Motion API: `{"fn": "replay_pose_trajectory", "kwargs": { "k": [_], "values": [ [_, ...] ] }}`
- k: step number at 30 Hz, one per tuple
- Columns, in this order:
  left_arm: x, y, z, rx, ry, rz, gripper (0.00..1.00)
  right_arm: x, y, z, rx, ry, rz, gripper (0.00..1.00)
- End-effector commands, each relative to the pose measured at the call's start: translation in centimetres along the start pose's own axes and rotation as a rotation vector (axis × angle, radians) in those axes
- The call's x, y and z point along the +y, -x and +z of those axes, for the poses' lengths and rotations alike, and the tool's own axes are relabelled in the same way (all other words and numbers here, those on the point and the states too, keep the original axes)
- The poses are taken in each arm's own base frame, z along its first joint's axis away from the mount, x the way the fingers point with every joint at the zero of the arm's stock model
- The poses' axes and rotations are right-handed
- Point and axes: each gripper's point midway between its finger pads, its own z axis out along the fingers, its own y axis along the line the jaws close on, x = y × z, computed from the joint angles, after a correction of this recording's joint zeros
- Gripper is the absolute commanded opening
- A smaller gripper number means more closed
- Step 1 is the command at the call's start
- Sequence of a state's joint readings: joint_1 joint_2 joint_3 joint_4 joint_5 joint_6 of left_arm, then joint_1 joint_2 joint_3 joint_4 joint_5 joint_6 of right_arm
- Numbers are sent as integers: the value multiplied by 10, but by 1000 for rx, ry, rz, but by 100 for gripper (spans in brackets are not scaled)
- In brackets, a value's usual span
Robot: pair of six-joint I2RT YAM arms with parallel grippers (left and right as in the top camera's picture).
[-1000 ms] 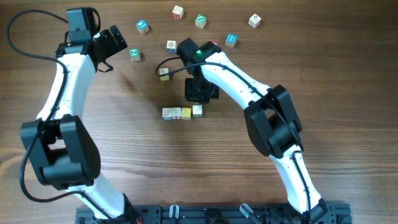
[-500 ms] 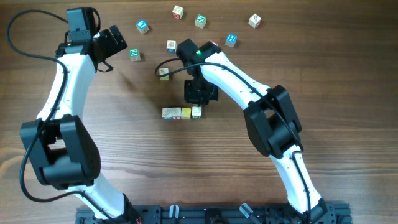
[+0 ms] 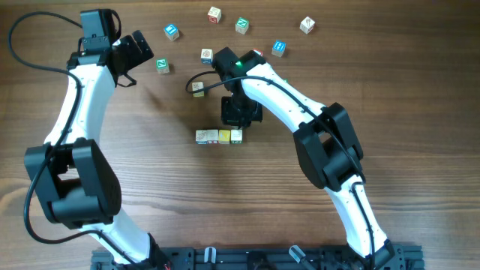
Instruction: Form a horizontal line
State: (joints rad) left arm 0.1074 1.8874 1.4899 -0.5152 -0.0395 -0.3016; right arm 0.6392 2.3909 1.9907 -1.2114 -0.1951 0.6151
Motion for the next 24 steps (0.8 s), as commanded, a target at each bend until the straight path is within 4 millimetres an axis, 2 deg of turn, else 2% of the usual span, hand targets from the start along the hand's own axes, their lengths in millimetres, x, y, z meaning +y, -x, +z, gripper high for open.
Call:
{"fn": "replay_pose_trajectory", "kwargs": {
  "k": [1, 5, 9, 13, 15, 18, 24],
  "values": [
    [-2, 2, -1, -6, -5, 6, 100, 1, -3, 11, 25, -3, -12, 4],
    [-2, 2, -1, -6, -5, 6, 100, -12, 20, 9, -72, -58, 0, 6],
    [-2, 2, -1, -6, -5, 6, 100, -32, 24, 6, -51, -75, 66, 6],
    [-2, 2, -1, -6, -5, 6, 100, -42, 3, 7, 29, -127, 71, 5],
    [-2, 2, -1, -6, -5, 6, 100, -44, -8, 15, 58, -148, 63, 5],
    [-2, 2, -1, -6, -5, 6, 100, -37, -18, 29, 96, -109, 58, 4],
    [-2, 2, -1, -6, -5, 6, 100, -22, -29, 29, 158, -21, 65, 4]
  ]
}}
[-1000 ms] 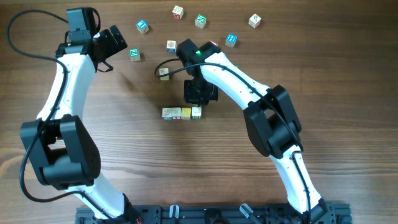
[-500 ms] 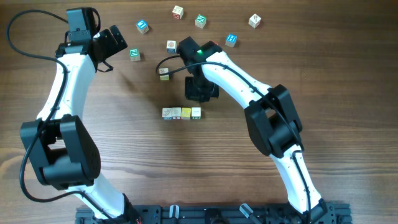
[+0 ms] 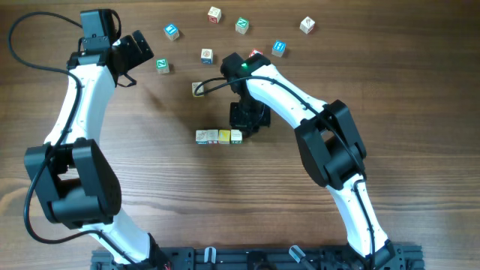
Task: Form a horizontal line
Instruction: 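Raise the right gripper and move it up toward the scattered blocks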
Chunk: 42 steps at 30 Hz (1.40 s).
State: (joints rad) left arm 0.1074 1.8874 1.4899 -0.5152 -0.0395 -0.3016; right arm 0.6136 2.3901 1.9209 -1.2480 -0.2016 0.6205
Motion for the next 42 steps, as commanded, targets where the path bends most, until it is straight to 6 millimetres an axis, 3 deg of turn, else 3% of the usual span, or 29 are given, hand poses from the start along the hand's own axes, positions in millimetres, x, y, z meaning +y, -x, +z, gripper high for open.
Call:
{"fn": "replay_pose_trajectory", "kwargs": {
  "k": [1, 11, 18, 27, 32, 34, 35, 39, 42],
  "values": [
    [-2, 2, -1, -6, -5, 6, 100, 5, -13, 16, 77, 31, 11, 5],
    [-2, 2, -1, -6, -5, 6, 100, 11, -12, 16, 79, 62, 8, 9],
    [-2, 2, -1, -6, -5, 6, 100, -26, 6, 15, -24, -131, 18, 9],
    [-2, 2, -1, -6, -5, 6, 100, -37, 29, 11, -105, -152, 36, 11],
    [-2, 2, -1, -6, -5, 6, 100, -33, 43, 10, -164, -137, 32, 25],
    [-2, 2, -1, -6, -5, 6, 100, -36, 48, 9, -186, -152, 33, 25],
    [-2, 2, -1, -6, -5, 6, 100, -37, 48, 9, -188, -155, 33, 26],
    [-2, 2, -1, -6, -5, 6, 100, -33, 44, 9, -134, -98, -46, 45],
    [-2, 2, -1, -6, -5, 6, 100, -41, 42, 6, -68, -30, -12, 50]
  ]
}}
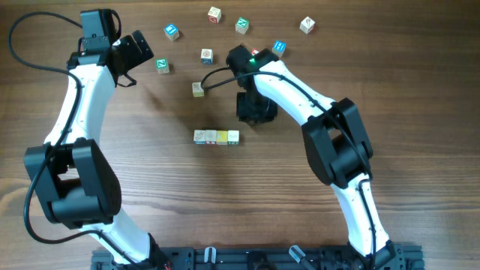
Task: Form a horizontal line
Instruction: 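Raise the right gripper and move it up toward the scattered blocks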
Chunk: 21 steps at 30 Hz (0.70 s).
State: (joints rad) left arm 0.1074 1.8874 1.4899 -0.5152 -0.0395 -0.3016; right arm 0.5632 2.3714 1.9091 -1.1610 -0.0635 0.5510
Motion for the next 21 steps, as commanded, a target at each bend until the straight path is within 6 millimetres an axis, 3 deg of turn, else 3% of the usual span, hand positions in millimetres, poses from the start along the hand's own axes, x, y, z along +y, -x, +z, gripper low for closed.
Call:
{"fn": "replay_pose_trajectory", "kwargs": {
  "k": [1, 5, 11, 14, 15, 17, 21],
  "values": [
    [-2, 2, -1, -6, -5, 6, 100, -21, -3, 17, 119, 57, 49, 51],
    [-2, 2, -1, -6, -5, 6, 100, -39, 9, 16, 106, 63, 77, 60],
    [-2, 2, -1, -6, -5, 6, 100, -37, 15, 17, 80, 73, 21, 60],
    [-2, 2, -1, -6, -5, 6, 100, -35, 18, 17, 69, 80, 20, 51],
    [-2, 2, -1, -6, -5, 6, 100, -35, 18, 17, 69, 80, 20, 42],
    [-2, 2, -1, -6, -5, 6, 100, -32, 22, 11, 53, 94, 1, 4],
    [-2, 2, -1, -6, -5, 6, 100, -30, 49, -54, -70, 159, -44, 4]
  ]
}}
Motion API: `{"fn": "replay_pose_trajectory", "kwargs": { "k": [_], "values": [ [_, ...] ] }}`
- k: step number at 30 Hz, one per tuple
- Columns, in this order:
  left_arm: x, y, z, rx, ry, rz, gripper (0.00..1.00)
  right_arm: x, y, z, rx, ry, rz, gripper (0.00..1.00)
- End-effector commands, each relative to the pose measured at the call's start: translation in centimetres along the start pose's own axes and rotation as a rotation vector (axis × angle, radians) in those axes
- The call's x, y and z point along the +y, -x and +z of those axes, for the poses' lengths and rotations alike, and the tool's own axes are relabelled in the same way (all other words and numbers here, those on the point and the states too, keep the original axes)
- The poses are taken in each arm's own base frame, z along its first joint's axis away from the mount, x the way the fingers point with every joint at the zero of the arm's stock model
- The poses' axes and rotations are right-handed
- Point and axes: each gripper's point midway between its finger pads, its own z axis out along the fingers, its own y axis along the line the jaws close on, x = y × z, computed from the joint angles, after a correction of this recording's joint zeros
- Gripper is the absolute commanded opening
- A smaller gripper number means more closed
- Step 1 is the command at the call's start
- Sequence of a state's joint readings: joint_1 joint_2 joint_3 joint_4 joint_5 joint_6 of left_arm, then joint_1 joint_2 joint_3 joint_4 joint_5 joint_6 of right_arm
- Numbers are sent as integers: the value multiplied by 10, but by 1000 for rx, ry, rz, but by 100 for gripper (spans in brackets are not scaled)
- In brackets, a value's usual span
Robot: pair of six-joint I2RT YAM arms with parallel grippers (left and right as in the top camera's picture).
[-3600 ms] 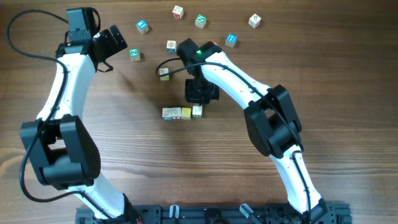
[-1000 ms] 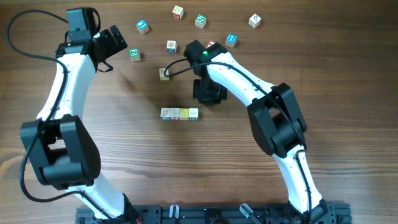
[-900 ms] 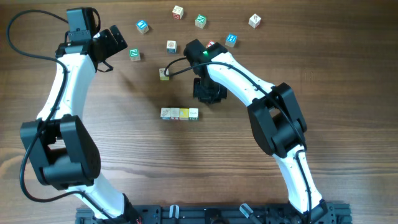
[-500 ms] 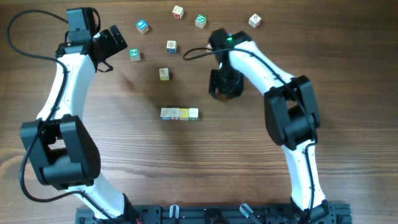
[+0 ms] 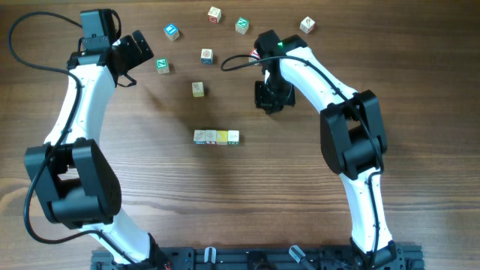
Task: Form a horizontal line
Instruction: 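Raise the right gripper and move it up toward the scattered blocks, then grasp the red-numbered 6 block at upper right with the right gripper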
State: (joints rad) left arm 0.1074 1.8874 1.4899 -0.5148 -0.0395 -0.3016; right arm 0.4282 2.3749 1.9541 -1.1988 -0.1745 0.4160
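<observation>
Three small cubes form a short row (image 5: 217,136) side by side near the table's middle. Loose cubes lie behind it: a beige one (image 5: 197,88), one with blue marks (image 5: 206,55), a green one (image 5: 163,65), a blue one (image 5: 172,31), and others (image 5: 241,25) along the far edge. My right gripper (image 5: 268,100) hangs to the right of and behind the row, clear of it; its fingers appear only as a dark block. At the far left my left gripper (image 5: 129,73) is raised, close to the green cube.
A red cube (image 5: 255,53) peeks out beside the right arm's wrist. A white cube (image 5: 307,25) and a beige cube (image 5: 215,13) lie at the far edge. The right arm's cable (image 5: 236,61) loops over the table near the blue-marked cube.
My right gripper has moved further back and to the right, away from the row. The blue cube behind it is now covered by the arm. The left arm has not moved.
My right gripper stood just behind the right end of the three-cube row, then against that end. After that the row sat slightly further left and the gripper was behind it. It is now well clear, near the far cubes.
</observation>
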Motion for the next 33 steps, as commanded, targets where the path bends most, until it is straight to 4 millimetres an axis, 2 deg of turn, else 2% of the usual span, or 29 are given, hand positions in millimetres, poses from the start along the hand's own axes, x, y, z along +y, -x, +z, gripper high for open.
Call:
{"fn": "replay_pose_trajectory", "kwargs": {
  "k": [1, 7, 8, 9, 10, 11, 12, 15, 17, 22, 25, 28, 30, 33],
  "values": [
    [-2, 2, -1, -6, -5, 6, 100, 9, 32, -62, -156, 65, -51, 4],
    [-2, 2, -1, -6, -5, 6, 100, 22, 78, -198, -515, 187, -59, 6],
    [-2, 2, -1, -6, -5, 6, 100, 20, 83, -214, -562, 189, -58, 15],
    [-2, 2, -1, -6, -5, 6, 100, 22, 92, -225, -617, 195, -76, 39],
    [-2, 2, -1, -6, -5, 6, 100, 25, 101, -230, -662, 191, -133, 72],
    [-2, 2, -1, -6, -5, 6, 100, 26, 105, -230, -677, 187, -158, 92],
    [-2, 2, -1, -6, -5, 6, 100, 26, 109, -227, -684, 181, -168, 100],
    [-2, 2, -1, -6, -5, 6, 100, 8, 121, -213, -696, 76, -126, 100],
    [-2, 2, -1, -6, -5, 6, 100, -5, 128, -196, -682, 2, -101, 100],
    [-2, 2, -1, -6, -4, 6, 100, -9, 135, -171, -657, -17, -94, 100],
    [-2, 2, -1, -6, -5, 6, 100, -29, 142, -175, -700, -108, -4, 100],
    [-2, 2, -1, -6, -5, 6, 100, -36, 155, -187, -774, -140, 14, 100],
    [-2, 2, -1, -6, -5, 6, 100, -39, 166, -196, -819, -157, -42, 100],
    [-2, 2, -1, -6, -5, 6, 100, -63, 187, -199, -854, -219, -128, 100]
  ]
}}
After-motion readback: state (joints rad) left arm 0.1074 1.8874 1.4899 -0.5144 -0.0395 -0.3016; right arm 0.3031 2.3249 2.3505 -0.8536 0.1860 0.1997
